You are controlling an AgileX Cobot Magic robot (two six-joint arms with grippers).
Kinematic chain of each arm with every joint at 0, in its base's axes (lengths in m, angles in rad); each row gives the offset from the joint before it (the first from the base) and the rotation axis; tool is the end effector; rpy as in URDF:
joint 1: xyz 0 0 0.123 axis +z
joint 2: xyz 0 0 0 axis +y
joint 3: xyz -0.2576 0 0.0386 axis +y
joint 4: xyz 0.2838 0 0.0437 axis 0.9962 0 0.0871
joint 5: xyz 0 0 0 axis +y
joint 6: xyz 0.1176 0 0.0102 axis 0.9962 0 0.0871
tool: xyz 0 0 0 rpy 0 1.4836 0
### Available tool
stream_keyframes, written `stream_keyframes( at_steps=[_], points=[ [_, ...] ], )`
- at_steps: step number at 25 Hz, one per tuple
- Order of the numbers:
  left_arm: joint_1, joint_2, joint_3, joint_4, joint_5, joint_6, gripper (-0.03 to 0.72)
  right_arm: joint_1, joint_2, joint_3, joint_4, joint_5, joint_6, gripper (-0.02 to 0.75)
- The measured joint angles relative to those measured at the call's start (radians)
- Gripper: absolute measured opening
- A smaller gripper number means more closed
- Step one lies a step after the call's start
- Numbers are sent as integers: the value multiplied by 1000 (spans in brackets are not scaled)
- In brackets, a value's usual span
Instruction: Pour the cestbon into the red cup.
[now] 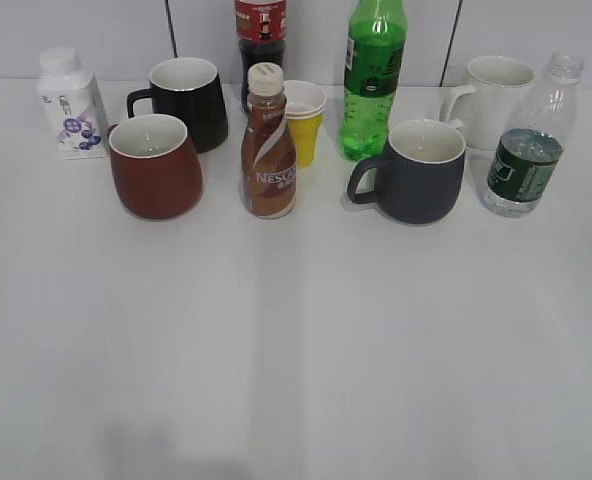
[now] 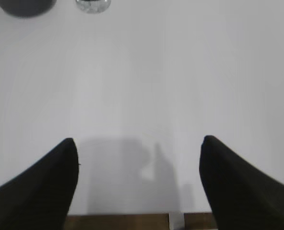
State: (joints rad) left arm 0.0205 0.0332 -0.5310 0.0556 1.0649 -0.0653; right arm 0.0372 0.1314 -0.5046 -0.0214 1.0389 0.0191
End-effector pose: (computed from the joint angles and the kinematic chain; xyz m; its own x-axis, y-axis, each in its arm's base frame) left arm 0.0768 0.0073 0.2896 -0.4582 -0.0477 -0.8875 -0.0812 0.9966 -0.0116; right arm 0.0968 0.0014 0.2746 -0.5465 -0.0121 -0.8374 -0.0172 0.9998 -0.0032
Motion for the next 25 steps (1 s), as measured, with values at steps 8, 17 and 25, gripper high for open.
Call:
stream_keyframes(
  at_steps=[8, 17, 25],
  points=[
    [1, -40, 2, 1, -1, 0, 246, -4, -139, 0, 1, 1, 0, 590],
    [1, -40, 2, 1, -1, 0, 246, -4, -139, 0, 2, 0, 1, 589],
    [1, -40, 3, 1, -1, 0, 246, -4, -139, 0, 2, 1, 1, 589]
  ],
)
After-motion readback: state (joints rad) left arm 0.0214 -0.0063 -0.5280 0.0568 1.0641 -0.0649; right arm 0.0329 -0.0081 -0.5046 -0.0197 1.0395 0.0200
